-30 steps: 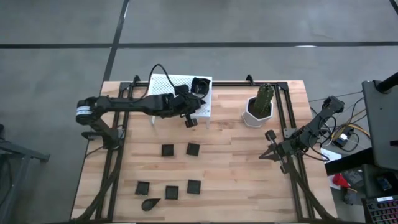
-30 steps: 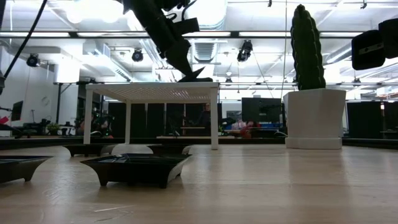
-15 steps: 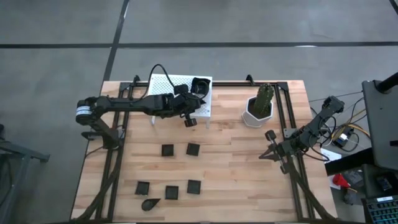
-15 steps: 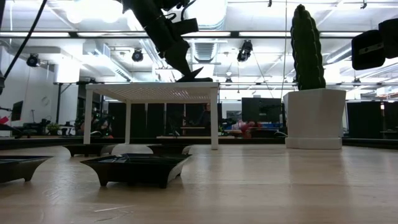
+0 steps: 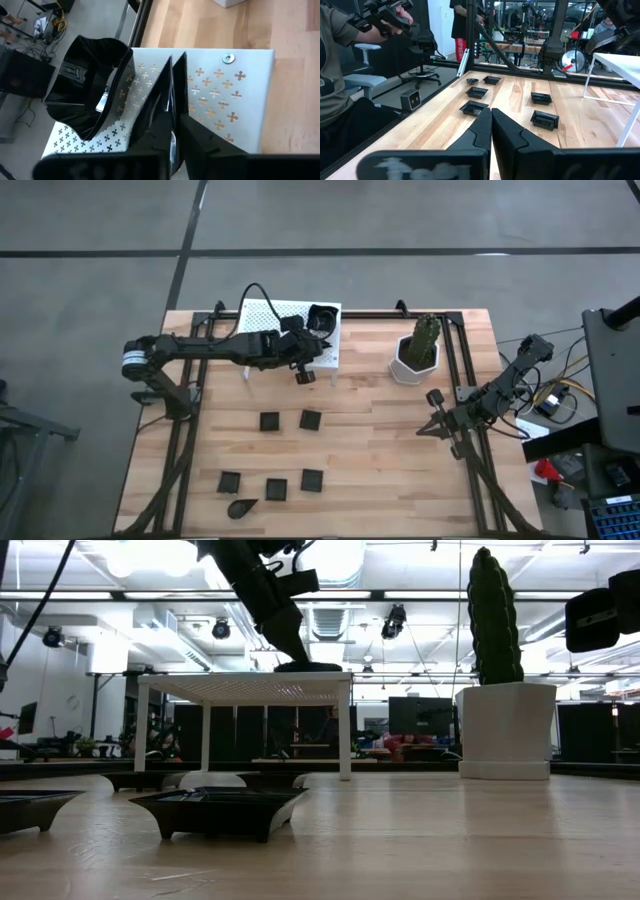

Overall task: Pick & Place Mini shaped plates
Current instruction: Stack the drop-shaped plate on top of the other drop-shaped plates on the shelf

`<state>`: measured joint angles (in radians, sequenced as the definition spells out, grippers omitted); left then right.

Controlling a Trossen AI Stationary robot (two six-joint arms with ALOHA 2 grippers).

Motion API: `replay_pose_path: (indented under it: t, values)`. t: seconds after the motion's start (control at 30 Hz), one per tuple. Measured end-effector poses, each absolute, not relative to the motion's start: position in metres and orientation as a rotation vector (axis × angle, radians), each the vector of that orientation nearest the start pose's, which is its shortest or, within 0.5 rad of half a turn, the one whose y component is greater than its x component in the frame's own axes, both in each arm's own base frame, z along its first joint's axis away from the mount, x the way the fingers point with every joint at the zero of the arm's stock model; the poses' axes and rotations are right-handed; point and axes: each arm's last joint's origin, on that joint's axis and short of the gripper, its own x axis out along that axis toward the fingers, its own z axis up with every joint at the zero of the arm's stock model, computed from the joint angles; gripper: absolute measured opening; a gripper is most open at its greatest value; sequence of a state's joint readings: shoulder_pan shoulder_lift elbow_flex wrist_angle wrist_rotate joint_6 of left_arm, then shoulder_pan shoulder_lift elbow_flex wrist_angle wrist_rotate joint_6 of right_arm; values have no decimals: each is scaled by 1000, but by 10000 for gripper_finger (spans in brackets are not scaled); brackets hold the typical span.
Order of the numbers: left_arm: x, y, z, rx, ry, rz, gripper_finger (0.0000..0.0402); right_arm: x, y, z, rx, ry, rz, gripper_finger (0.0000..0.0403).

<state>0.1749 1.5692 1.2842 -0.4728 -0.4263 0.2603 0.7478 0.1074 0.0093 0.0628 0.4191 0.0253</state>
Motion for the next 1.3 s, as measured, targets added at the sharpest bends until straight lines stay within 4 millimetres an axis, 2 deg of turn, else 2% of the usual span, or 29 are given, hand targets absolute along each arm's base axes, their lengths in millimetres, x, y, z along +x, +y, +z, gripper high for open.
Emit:
replay_pose_path:
  t: [0.23, 0.67, 0.97, 1.1, 1.3]
  values:
    - [333, 66, 293, 335, 825, 457, 77, 82, 60, 164, 4, 34, 328, 8]
    - [312, 59, 322, 321, 745, 490, 83, 82, 60, 164, 4, 33, 328, 8]
    - [309, 59, 302, 311, 815, 517, 83, 82, 60, 164, 4, 33, 328, 8]
    - [307, 61, 302, 339, 816, 619, 83, 82, 60, 164, 6, 33, 328, 8]
    - [308, 60, 300, 308, 816, 599, 83, 82, 60, 164, 4, 33, 329, 8]
